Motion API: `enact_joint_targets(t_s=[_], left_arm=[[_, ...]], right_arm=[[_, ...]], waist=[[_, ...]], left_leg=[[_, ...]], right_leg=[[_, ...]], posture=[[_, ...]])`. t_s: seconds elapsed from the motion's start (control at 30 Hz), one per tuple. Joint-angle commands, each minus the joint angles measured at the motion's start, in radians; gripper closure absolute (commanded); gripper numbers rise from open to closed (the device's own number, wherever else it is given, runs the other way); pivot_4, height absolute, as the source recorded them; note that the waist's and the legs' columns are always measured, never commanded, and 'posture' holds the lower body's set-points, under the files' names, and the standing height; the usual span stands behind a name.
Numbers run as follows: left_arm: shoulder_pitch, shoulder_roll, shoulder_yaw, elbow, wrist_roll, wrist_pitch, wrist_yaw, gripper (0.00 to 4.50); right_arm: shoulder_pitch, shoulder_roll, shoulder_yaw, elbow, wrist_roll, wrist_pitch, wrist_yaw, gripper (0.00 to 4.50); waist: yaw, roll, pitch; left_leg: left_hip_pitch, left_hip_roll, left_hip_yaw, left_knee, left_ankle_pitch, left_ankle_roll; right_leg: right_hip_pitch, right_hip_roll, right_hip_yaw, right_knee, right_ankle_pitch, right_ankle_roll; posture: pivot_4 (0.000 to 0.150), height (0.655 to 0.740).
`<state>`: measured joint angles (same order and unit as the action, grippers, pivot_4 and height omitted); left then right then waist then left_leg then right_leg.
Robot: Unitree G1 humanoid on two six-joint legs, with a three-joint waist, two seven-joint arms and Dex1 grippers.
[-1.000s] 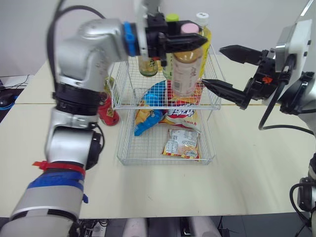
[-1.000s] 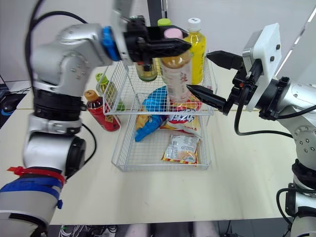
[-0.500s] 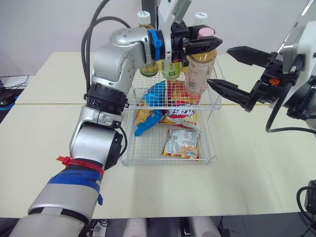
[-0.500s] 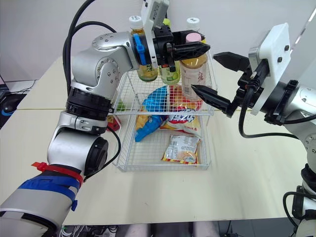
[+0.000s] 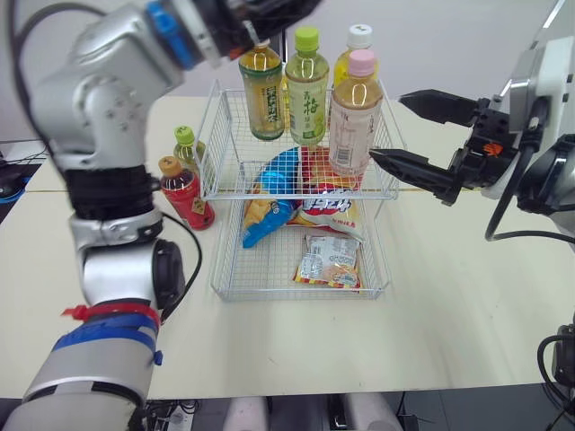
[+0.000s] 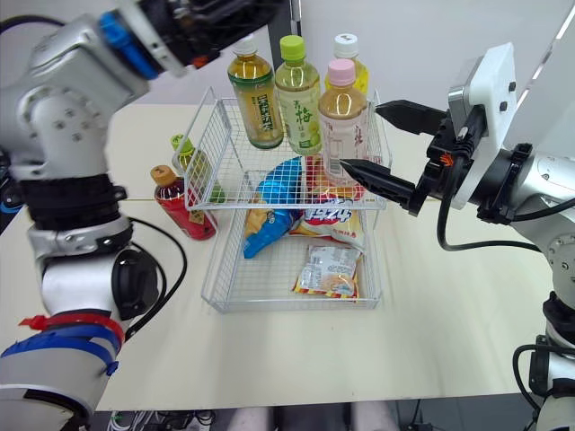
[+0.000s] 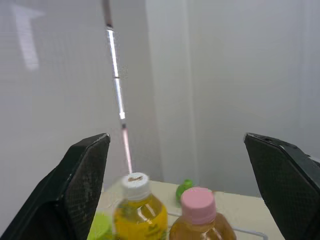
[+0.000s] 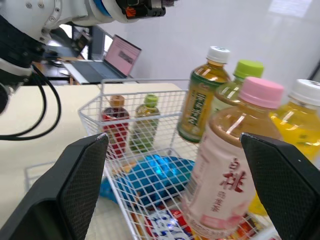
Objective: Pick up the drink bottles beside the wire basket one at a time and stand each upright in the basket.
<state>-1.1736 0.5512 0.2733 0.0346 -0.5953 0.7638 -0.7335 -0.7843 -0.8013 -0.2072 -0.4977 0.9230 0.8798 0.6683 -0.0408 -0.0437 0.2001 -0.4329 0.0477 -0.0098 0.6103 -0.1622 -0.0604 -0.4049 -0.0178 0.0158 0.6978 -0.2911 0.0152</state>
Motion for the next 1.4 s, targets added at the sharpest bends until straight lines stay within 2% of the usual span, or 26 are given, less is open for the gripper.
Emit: enact_joint_targets(t_s=[0.03,0.13,0.27,0.5,0.6,0.73,0.87,1.0,1.2,1.4], left_arm=[[0.149,0.1,0.116,-0.175,-0.003,0.056,0.097,0.04],[0.341,0.169,0.185,-0.289,0.014,0.066,0.148,0.04],[0.601,0.156,0.376,-0.42,-0.013,0.068,0.226,0.04],[1.161,0.012,0.633,-0.66,-0.109,0.047,0.198,0.04],[1.366,-0.076,0.658,-0.74,-0.126,-0.008,0.186,0.04],[1.517,-0.132,0.641,-0.812,-0.165,-0.051,0.188,0.04],[1.502,-0.096,0.62,-0.796,-0.191,-0.076,0.225,0.04],[1.371,-0.03,0.522,-0.741,-0.166,-0.074,0.294,0.04],[1.08,0.033,0.305,-0.56,-0.028,-0.108,0.39,0.04],[0.863,0.033,0.144,-0.345,0.101,-0.171,0.421,0.04]], right_arm=[[-0.067,0.008,0.012,0.038,0.026,-0.019,0.049,0.0],[-0.097,0.044,0.082,0.089,-0.021,-0.049,0.095,0.0],[-0.136,0.098,0.161,0.15,-0.08,-0.115,0.174,0.0],[-0.186,0.142,0.224,0.253,-0.147,-0.196,0.308,0.0],[-0.196,0.174,0.236,0.277,-0.163,-0.213,0.331,0.0],[-0.202,0.195,0.243,0.311,-0.187,-0.235,0.362,0.0],[-0.204,0.207,0.244,0.326,-0.207,-0.25,0.378,0.0],[-0.195,0.208,0.237,0.304,-0.215,-0.241,0.362,0.0],[-0.178,0.193,0.213,0.246,-0.217,-0.207,0.312,0.0],[-0.161,0.172,0.192,0.189,-0.21,-0.171,0.266,0.0]], waist=[[-0.006,0.0,0.0],[-0.007,0.0,0.0],[0.0,0.0,0.0],[0.007,-0.001,0.0],[0.011,-0.001,-0.001],[0.018,-0.002,-0.001],[0.018,-0.002,-0.002],[0.018,-0.002,-0.002],[0.015,-0.002,-0.002],[0.01,-0.002,-0.002]], left_leg=[[0.0,0.0,0.0,0.0,0.0,0.0],[0.0,0.001,0.0,0.0,0.0,0.0],[0.0,0.0,0.0,0.0,0.0,0.0],[-0.001,0.001,0.0,0.0,0.0,0.0],[0.0,0.001,0.0,0.0,0.0,0.0],[0.0,0.001,-0.003,0.0,0.0,0.0],[0.0,0.001,-0.002,0.001,0.0,0.0],[0.0,0.001,-0.003,0.001,0.0,0.0],[0.0,0.001,-0.002,0.001,0.0,0.0],[0.0,0.001,0.0,0.0,0.0,0.0]], right_leg=[[0.0,0.0,0.0,0.0,0.0,0.0],[0.0,0.0,0.0,0.0,0.001,-0.001],[0.0,-0.001,-0.001,0.0,0.001,-0.002],[0.0,-0.002,0.0,-0.002,0.002,-0.002],[0.0,-0.002,0.0,-0.001,0.002,-0.002],[0.002,-0.002,0.0,-0.001,0.001,-0.003],[0.002,-0.001,0.0,-0.001,0.001,-0.004],[0.001,0.0,-0.001,-0.001,0.001,-0.004],[0.001,0.0,-0.001,-0.001,0.002,-0.003],[0.0,0.0,0.0,-0.001,0.002,-0.003]], posture=[[0.15,0.74],[0.15,0.74],[0.15,0.74],[0.15,0.74],[0.15,0.74],[0.15,0.74],[0.15,0.74],[0.15,0.74],[0.15,0.74],[0.15,0.74]])
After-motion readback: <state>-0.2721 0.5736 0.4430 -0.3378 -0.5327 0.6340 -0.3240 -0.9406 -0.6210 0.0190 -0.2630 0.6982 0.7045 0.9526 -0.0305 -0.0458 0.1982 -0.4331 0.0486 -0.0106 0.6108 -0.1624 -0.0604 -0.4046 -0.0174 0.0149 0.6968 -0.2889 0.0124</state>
